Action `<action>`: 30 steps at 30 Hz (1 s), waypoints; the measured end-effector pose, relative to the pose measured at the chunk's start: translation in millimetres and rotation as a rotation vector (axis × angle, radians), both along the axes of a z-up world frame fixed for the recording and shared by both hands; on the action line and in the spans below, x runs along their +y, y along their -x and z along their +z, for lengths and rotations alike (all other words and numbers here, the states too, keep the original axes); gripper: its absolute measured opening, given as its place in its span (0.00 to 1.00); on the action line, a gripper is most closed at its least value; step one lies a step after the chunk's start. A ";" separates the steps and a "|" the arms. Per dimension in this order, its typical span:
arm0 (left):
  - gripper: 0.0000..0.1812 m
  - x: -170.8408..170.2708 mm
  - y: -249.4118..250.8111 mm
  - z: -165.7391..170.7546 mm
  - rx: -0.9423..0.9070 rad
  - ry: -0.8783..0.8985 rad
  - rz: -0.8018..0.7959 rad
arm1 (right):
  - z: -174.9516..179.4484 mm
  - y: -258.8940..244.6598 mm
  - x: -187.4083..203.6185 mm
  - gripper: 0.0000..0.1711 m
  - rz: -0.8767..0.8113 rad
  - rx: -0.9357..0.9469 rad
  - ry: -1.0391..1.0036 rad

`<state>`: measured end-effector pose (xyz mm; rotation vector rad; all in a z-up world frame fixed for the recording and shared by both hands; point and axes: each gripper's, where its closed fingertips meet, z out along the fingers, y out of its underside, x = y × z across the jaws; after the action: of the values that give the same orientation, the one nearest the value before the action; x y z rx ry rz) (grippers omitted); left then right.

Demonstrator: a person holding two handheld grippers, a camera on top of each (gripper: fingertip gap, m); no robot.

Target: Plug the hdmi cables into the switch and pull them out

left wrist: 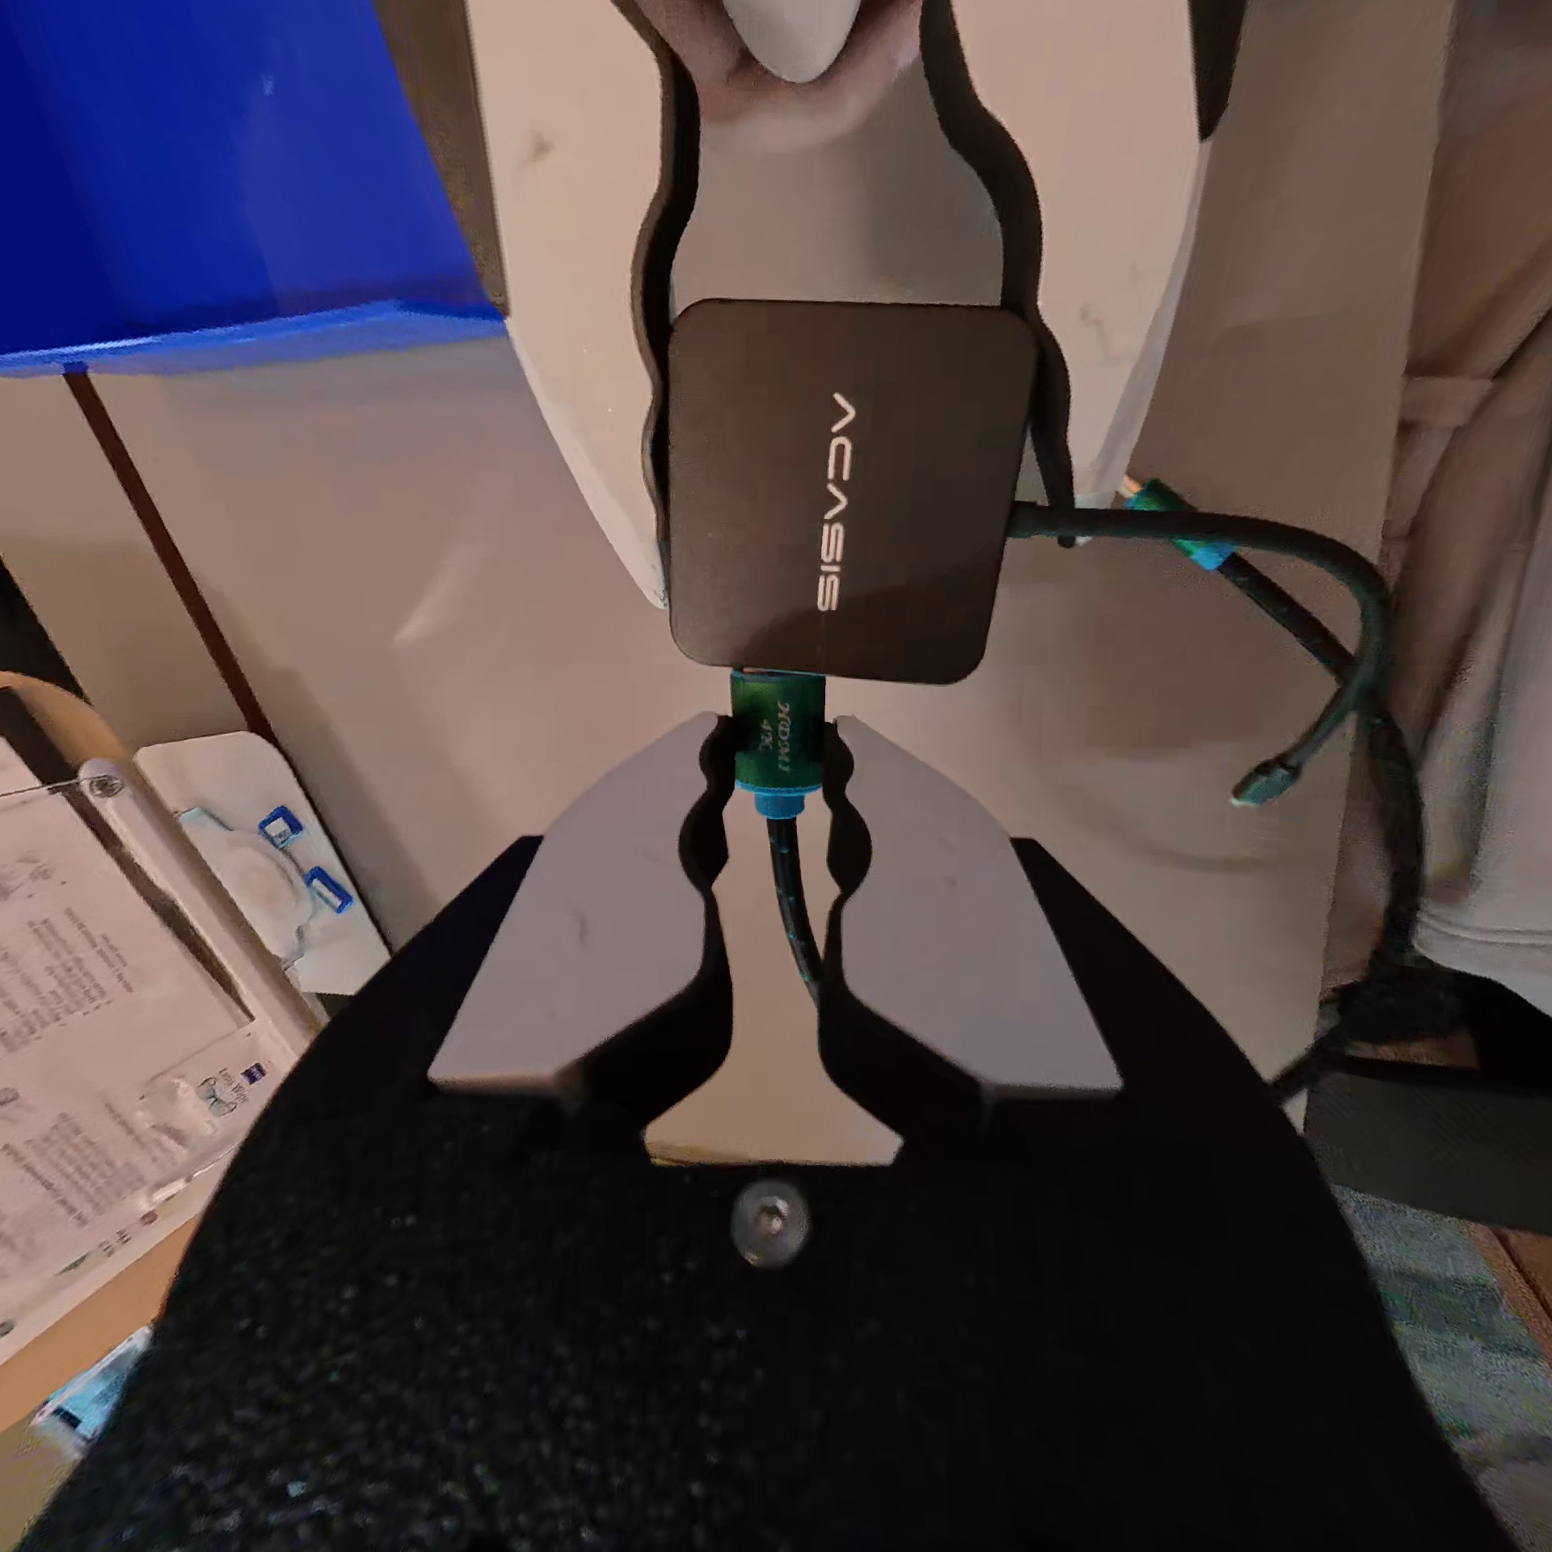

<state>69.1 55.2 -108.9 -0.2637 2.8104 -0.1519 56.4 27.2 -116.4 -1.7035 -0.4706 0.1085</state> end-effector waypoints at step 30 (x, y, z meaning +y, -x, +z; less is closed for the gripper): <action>0.10 -6.4 7.2 10.2 -0.021 0.453 0.037 | 24.1 4.6 -15.4 0.46 0.095 0.002 -0.227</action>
<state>62.0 48.8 -98.7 -0.4104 2.7151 -0.7801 51.8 11.8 -92.4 -1.4587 -0.5417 0.1215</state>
